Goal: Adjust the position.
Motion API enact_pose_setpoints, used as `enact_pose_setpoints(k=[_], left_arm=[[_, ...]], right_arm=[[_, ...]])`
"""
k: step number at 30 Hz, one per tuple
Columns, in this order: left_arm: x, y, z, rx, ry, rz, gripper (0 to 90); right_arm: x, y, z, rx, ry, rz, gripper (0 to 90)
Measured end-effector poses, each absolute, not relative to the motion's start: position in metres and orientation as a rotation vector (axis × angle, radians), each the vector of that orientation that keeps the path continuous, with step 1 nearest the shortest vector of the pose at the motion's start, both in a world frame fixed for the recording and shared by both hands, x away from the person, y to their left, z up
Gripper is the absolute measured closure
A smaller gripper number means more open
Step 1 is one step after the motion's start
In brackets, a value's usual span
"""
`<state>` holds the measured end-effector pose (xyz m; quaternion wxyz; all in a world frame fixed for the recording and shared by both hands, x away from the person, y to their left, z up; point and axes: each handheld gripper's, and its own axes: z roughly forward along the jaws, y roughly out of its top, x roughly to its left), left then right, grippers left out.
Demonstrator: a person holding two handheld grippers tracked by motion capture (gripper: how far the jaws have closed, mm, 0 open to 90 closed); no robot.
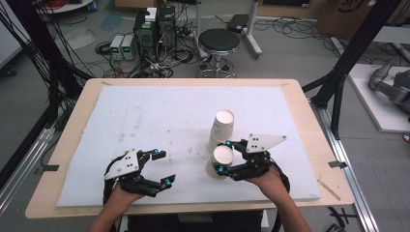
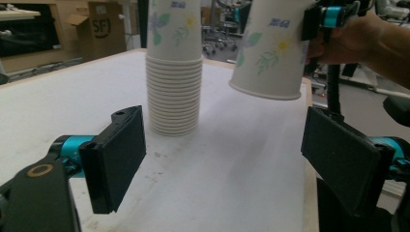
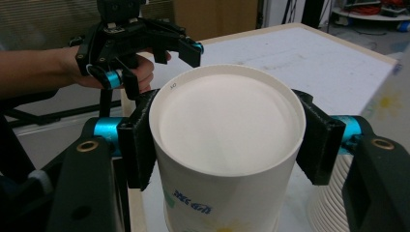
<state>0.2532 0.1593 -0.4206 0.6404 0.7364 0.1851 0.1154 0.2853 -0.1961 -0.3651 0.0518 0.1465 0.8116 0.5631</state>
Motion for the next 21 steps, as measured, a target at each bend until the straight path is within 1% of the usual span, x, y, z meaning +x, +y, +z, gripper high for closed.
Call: enact_pose_setpoints(k=[8,21], left_arm=[[0.258,0.147,-0.417,1.703,0.373,0.236,16.0],[0.263,0.115,-0.418,1.732,0.293,0.177,16.0]], right_arm=[[0.289,-0.174,-0.363,0.374,2.512,1.7,34.9],[0.289,-0.163,-0.373,0.36,2.545,1.725,34.9]])
